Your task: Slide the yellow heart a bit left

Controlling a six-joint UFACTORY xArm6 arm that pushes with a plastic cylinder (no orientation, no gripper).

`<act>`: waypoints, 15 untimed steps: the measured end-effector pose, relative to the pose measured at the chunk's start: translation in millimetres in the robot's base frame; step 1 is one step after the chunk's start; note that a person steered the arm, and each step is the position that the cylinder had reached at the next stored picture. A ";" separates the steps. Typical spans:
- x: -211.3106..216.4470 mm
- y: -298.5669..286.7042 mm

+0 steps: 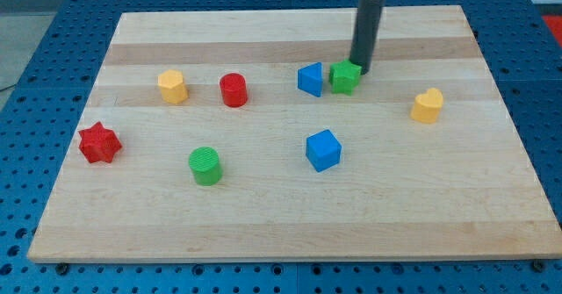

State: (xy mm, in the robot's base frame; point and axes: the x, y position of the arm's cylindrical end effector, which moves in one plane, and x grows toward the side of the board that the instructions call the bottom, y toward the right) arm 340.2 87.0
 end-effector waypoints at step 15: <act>78.6 32.2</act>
State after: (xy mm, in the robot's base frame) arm 418.8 119.2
